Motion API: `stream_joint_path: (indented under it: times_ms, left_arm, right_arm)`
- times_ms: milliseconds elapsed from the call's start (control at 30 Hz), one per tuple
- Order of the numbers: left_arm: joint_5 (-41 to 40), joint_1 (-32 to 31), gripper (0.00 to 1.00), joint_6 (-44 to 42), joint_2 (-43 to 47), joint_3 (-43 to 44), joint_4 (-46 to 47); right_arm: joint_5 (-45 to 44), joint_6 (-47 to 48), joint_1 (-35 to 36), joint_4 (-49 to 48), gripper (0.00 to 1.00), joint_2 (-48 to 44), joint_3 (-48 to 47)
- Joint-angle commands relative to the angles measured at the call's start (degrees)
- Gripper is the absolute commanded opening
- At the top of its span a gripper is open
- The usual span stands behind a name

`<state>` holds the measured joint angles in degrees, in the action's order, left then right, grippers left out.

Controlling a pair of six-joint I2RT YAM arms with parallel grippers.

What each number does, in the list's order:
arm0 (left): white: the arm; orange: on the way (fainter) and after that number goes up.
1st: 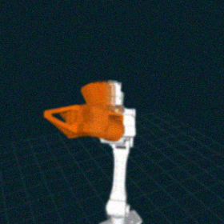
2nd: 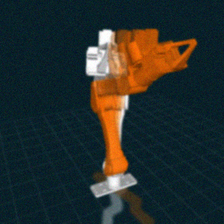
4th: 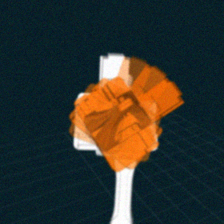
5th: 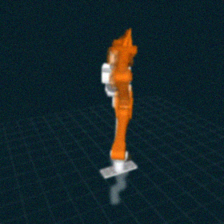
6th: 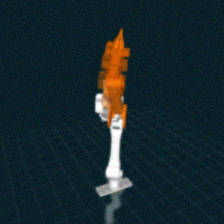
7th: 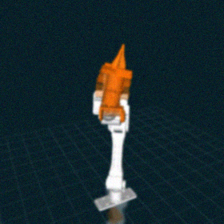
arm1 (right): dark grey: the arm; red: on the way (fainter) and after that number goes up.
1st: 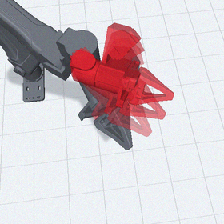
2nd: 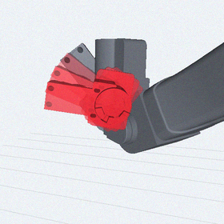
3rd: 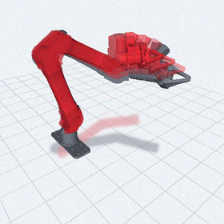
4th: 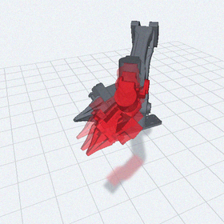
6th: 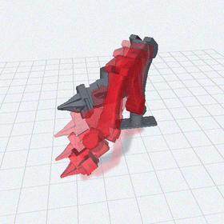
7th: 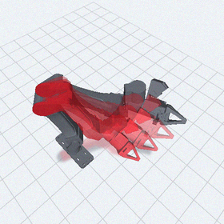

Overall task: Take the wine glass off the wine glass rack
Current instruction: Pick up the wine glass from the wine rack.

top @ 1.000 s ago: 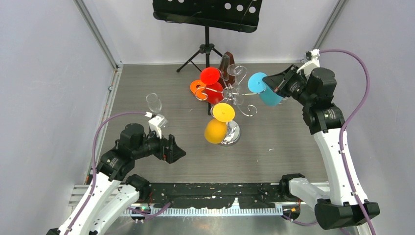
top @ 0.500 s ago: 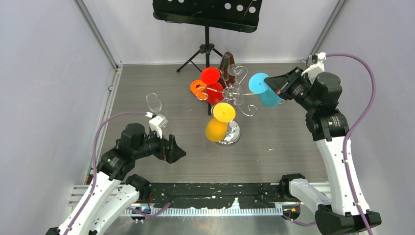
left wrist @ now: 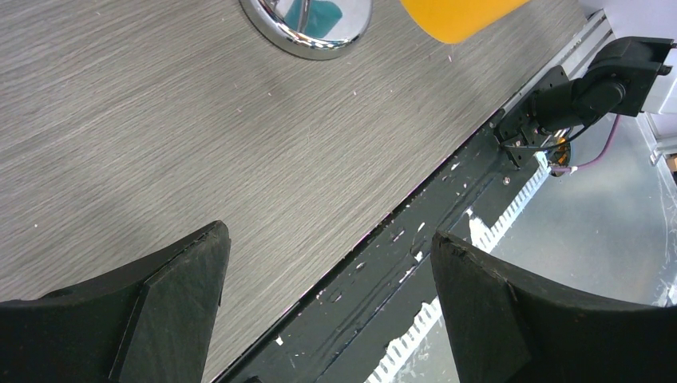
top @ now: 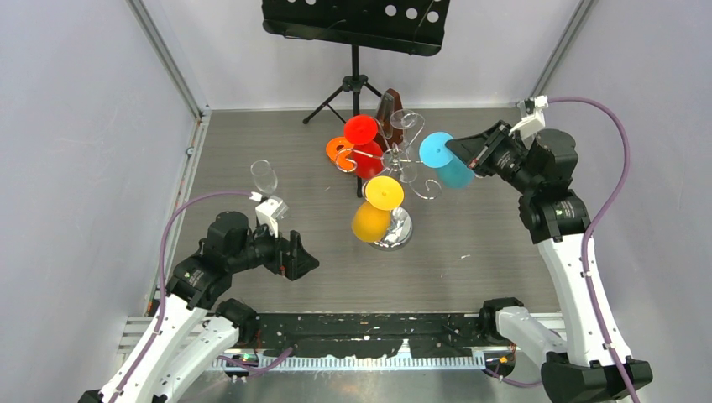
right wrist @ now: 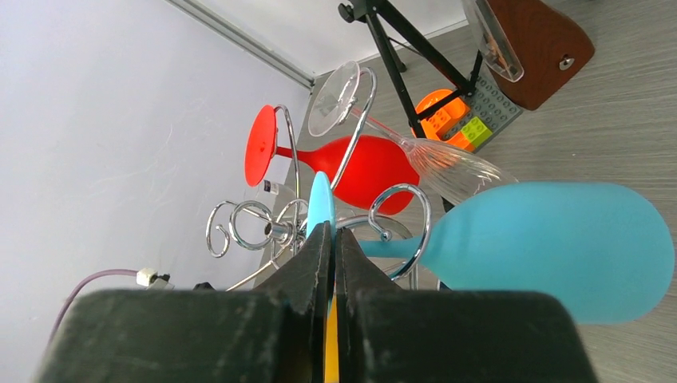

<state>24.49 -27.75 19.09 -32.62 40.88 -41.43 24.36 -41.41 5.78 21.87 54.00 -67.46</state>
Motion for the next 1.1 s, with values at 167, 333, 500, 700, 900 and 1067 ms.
stream_joint_path:
  times_ms: [167,333,500,700,900,1067]
  left_arm:
    - [-0.6,-0.3,0.94,-0.1,0.2,-0.2,0.8]
    - [-1.0,-0.6,0.94,-0.1,0.0,-0.2,0.7]
    - [-1.2,-0.8,0.94,-0.1,-0.4,-0.1,0.6]
    - [-1.4,-0.9,0.94,-0.1,-0.7,-0.2,0.6]
    - [-1.8,-1.0,0.94,0.0,-0.9,-0.1,0.5]
    - [-1.6,-1.0,0.99,-0.1,-1.0,-0.1,0.5]
  right_arm:
    - [-2.3,-1.5,4.9,-7.2,0.06,0.9,-0.2]
    - [-5.0,-1.8,5.8,-7.5,0.06,2.9,-2.1]
    - [-8.6,-1.8,5.8,-8.6,0.06,4.5,-3.3]
    - [-10.8,-2.1,5.7,-11.1,0.06,6.5,-4.8]
    - [-15.6,-1.7,4.8,-10.8,0.06,5.3,-5.6]
    - [-21.6,0.2,4.0,-9.3,0.06,2.5,-5.1]
